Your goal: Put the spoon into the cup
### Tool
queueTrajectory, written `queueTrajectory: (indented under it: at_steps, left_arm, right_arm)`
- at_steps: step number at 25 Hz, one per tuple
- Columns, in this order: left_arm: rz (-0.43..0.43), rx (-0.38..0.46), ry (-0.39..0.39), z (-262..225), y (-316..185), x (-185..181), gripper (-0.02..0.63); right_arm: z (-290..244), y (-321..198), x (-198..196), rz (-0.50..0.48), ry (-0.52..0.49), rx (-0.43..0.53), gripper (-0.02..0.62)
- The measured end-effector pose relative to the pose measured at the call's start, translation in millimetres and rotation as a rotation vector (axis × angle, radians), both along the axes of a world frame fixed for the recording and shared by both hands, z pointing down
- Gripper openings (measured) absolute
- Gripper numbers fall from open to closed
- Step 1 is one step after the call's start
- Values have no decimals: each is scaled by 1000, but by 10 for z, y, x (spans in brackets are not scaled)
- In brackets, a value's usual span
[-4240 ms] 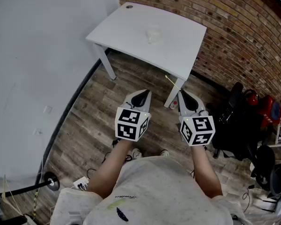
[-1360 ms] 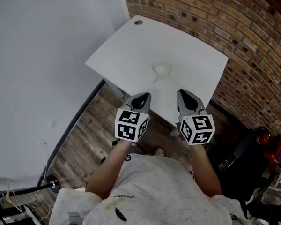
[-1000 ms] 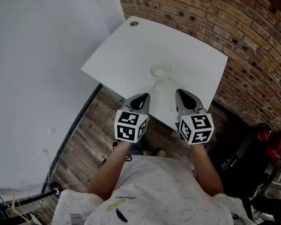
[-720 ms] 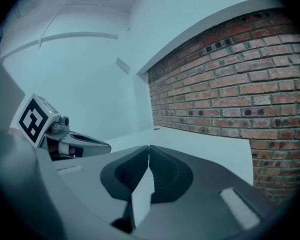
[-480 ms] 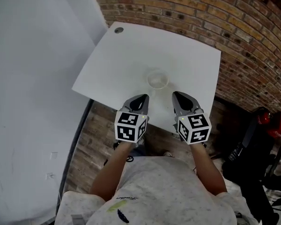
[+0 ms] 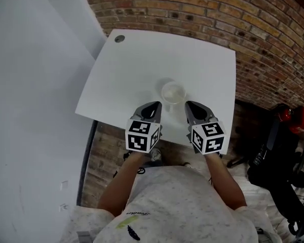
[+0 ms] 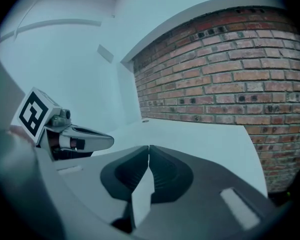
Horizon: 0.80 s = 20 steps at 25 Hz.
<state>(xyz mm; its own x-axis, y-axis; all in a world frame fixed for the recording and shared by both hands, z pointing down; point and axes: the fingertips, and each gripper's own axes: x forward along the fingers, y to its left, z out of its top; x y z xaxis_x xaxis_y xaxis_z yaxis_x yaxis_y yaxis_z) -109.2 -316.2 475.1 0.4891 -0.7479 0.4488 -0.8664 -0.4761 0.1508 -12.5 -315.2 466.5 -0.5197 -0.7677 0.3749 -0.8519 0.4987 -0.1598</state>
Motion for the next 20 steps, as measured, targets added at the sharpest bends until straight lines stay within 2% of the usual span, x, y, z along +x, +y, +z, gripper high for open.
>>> queueTrajectory:
  at_steps: [20]
  left_arm:
    - [158,-3,-5,120,-377,-212,-5]
  right_arm:
    - [345,-230,-277,148,9,-72,15]
